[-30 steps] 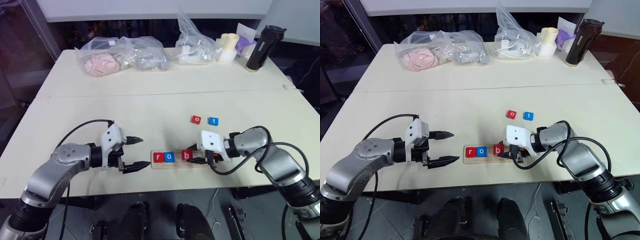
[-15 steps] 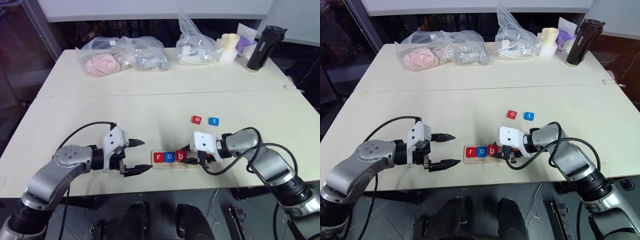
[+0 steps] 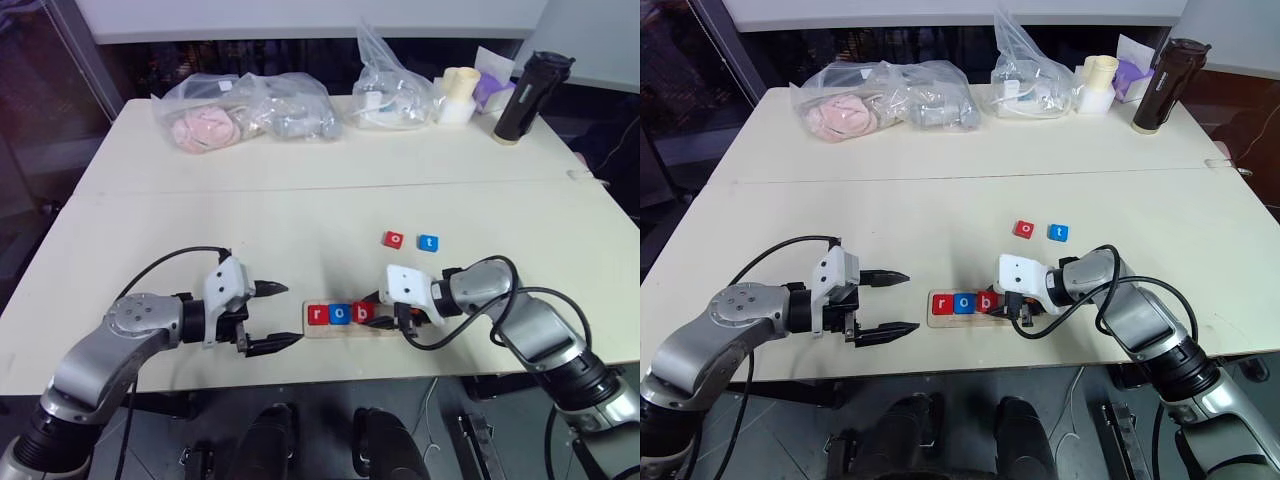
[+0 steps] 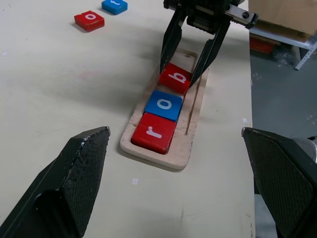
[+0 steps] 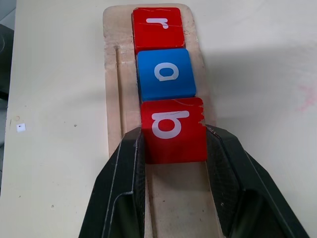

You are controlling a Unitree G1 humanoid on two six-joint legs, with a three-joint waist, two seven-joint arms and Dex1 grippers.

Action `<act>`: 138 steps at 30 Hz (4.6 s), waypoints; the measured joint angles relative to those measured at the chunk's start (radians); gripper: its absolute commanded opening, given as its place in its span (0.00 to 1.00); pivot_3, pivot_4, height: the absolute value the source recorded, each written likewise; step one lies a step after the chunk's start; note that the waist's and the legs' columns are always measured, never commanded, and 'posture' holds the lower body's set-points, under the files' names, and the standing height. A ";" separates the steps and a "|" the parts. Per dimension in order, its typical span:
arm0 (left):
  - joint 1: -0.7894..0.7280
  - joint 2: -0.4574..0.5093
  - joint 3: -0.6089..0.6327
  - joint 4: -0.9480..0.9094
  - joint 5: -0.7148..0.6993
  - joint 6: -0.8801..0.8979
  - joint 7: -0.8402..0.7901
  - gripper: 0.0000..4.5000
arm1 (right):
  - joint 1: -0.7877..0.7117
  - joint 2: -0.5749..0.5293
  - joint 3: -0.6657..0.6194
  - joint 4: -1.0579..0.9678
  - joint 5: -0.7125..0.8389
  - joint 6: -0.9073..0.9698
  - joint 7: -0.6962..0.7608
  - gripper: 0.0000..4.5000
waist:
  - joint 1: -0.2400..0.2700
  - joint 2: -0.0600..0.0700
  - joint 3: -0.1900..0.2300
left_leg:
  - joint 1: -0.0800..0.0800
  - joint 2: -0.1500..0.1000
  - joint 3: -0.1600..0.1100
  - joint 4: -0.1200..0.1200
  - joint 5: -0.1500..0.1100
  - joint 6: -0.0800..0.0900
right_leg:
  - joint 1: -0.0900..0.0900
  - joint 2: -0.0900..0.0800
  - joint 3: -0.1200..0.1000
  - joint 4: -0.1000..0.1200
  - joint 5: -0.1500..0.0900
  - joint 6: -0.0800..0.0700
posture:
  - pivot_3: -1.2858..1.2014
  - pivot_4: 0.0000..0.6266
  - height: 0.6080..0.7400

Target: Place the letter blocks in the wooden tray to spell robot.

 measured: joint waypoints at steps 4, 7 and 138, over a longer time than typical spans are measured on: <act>0.003 0.000 0.002 0.001 0.002 -0.003 0.004 1.00 | -0.001 0.003 0.003 0.000 -0.005 0.000 0.004 0.25 | 0.000 0.000 0.000 | 0.000 0.000 0.000 0.000 0.000 0.000 | 0.000 0.000 0.000 0.000 0.000 0.000 | 0.52 0.24 0.98; 0.003 0.000 0.002 0.004 0.007 -0.011 0.006 1.00 | -0.001 0.004 0.004 0.000 -0.006 -0.002 0.006 0.25 | 0.000 0.000 0.000 | 0.000 0.000 0.000 0.000 0.000 0.000 | 0.000 0.000 0.000 0.000 0.000 0.000 | 0.52 0.24 0.98; -0.110 -0.061 -0.035 0.093 0.064 -0.041 -0.013 1.00 | 0.042 -0.295 -0.130 0.364 -0.010 -0.429 0.133 0.99 | -0.013 -0.002 0.002 | 0.003 0.003 0.003 -0.002 0.001 -0.001 | 0.001 -0.001 -0.002 -0.002 0.001 -0.002 | 0.52 0.24 0.98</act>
